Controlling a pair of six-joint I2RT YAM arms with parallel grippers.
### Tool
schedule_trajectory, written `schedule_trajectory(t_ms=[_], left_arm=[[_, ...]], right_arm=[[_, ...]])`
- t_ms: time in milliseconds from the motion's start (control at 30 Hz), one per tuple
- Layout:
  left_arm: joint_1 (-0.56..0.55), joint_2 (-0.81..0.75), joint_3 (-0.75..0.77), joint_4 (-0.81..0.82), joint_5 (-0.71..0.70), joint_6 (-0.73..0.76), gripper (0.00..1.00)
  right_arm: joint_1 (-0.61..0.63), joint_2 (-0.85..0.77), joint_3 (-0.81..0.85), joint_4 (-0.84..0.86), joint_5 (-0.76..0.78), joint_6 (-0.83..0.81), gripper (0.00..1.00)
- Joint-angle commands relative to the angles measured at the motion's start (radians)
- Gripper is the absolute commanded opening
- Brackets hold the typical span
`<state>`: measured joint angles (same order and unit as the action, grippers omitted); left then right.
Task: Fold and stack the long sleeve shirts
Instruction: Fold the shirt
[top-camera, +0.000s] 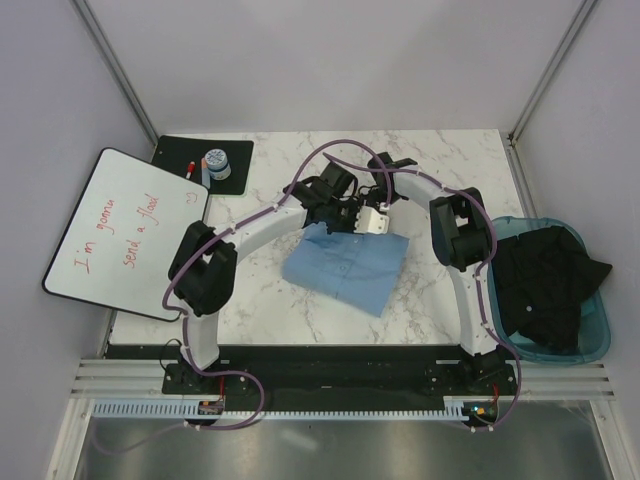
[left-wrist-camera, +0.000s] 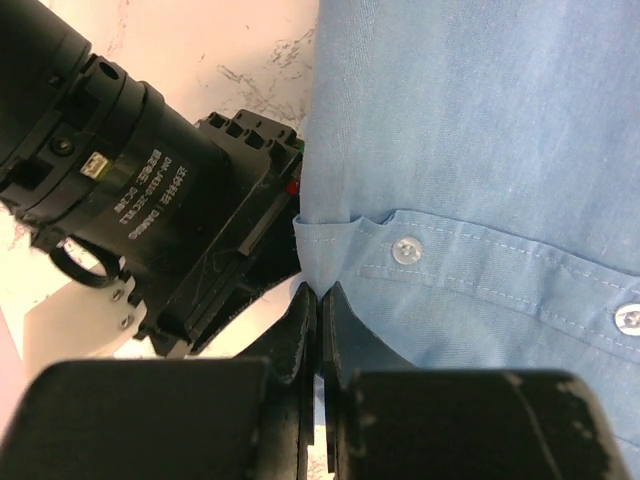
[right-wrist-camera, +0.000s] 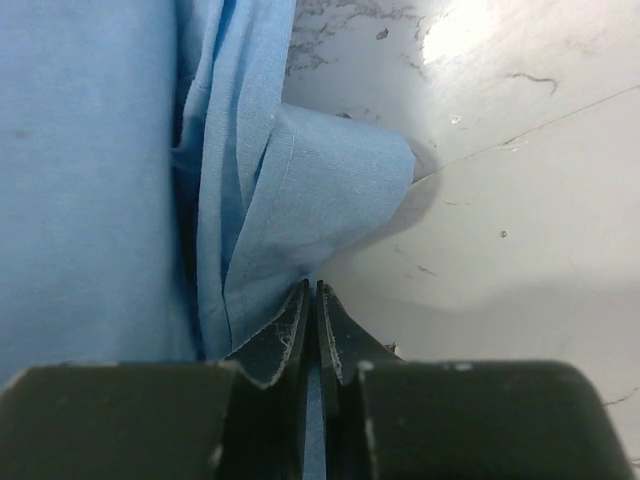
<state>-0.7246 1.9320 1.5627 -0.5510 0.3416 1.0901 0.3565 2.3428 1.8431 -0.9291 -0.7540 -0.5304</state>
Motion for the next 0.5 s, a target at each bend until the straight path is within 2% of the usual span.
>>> schedule_trajectory(t_ms=[0, 200, 233, 300, 367, 433, 467], left_arm=[[0.027, 0.085, 0.062, 0.062, -0.038, 0.014, 0.02], [0.063, 0.143, 0.079, 0.057, -0.059, -0.047, 0.1], [0.068, 0.142, 0.071, 0.056, -0.061, -0.053, 0.11], [0.077, 0.143, 0.054, 0.049, -0.07, -0.085, 0.14], [0.1, 0.147, 0.057, 0.039, -0.07, -0.133, 0.16], [0.126, 0.148, 0.06, 0.02, -0.064, -0.159, 0.21], [0.135, 0.144, 0.059, 0.016, -0.061, -0.182, 0.27]], right_arm=[[0.006, 0.024, 0.056, 0.01, 0.015, -0.04, 0.12], [0.004, 0.052, 0.189, 0.058, 0.088, 0.019, 0.27], [0.001, 0.05, 0.211, 0.068, 0.105, 0.033, 0.34], [-0.023, 0.039, 0.274, 0.107, 0.137, 0.096, 0.38], [-0.053, 0.026, 0.344, 0.121, 0.151, 0.141, 0.47], [-0.103, 0.007, 0.393, 0.127, 0.156, 0.217, 0.53], [-0.123, -0.005, 0.419, 0.127, 0.139, 0.245, 0.54]])
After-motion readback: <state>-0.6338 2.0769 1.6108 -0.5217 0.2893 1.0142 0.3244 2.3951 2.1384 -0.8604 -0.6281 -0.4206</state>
